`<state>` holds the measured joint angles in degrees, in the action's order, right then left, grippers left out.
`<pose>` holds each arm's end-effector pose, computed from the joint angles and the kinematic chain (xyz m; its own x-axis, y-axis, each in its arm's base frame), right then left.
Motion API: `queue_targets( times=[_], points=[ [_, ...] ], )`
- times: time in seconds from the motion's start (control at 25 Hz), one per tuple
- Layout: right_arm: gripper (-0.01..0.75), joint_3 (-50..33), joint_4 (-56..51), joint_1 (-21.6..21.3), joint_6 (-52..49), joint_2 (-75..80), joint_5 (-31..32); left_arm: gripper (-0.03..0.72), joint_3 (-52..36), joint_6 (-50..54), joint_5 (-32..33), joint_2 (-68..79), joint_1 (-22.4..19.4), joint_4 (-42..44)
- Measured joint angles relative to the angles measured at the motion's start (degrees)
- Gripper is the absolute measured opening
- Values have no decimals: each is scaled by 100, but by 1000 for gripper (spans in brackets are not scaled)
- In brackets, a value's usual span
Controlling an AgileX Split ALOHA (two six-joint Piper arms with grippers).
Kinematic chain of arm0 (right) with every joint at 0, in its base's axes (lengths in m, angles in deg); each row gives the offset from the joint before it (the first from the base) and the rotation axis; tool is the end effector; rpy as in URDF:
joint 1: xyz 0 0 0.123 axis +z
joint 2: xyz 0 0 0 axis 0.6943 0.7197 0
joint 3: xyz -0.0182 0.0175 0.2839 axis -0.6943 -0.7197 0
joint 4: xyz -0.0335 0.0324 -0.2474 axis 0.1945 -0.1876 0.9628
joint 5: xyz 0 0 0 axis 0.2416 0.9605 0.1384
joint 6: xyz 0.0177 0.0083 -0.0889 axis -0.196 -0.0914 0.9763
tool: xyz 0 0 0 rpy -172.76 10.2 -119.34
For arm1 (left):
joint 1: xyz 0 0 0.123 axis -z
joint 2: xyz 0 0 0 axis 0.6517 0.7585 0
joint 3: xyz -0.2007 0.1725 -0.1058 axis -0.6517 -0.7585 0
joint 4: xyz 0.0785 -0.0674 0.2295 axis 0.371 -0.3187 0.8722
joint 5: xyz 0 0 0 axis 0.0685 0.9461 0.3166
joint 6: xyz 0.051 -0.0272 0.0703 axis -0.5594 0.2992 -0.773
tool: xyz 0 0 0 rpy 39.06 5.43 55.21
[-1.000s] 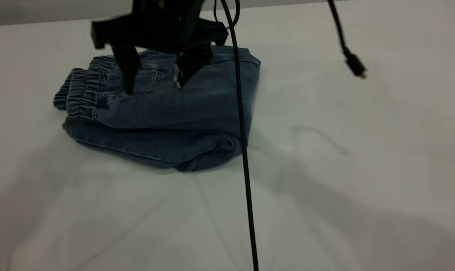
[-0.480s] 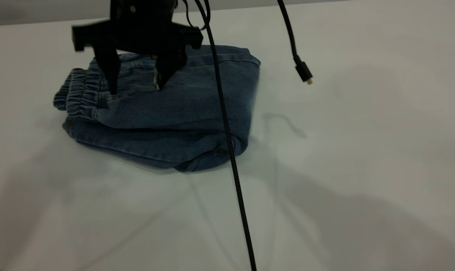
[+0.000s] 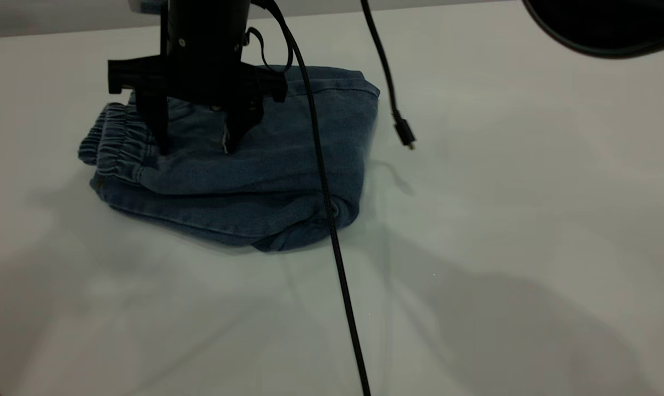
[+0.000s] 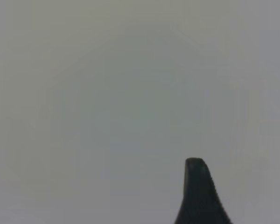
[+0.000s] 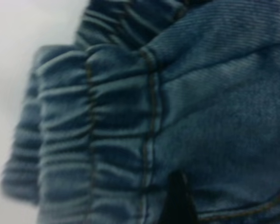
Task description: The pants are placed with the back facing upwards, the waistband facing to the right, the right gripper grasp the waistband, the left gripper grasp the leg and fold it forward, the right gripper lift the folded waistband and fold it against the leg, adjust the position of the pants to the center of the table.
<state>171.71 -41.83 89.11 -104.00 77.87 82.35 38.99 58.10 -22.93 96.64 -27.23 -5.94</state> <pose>0.3788 0.4018 0.0927 -0.9675 -0.1721 -0.1851 -0.2247 0.9211 0.3181 0.2540 -0.0703 0.4521 0.3298 0.3905 -0.8595 0.2017 0.8603 0.4682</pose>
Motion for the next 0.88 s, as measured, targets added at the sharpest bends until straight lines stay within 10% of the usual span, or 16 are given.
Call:
queue_targets(
  times=[0.88],
  points=[
    [459,3,338,5,1437,187,1104,405,-5,-6,24,-73,0,10]
  ],
)
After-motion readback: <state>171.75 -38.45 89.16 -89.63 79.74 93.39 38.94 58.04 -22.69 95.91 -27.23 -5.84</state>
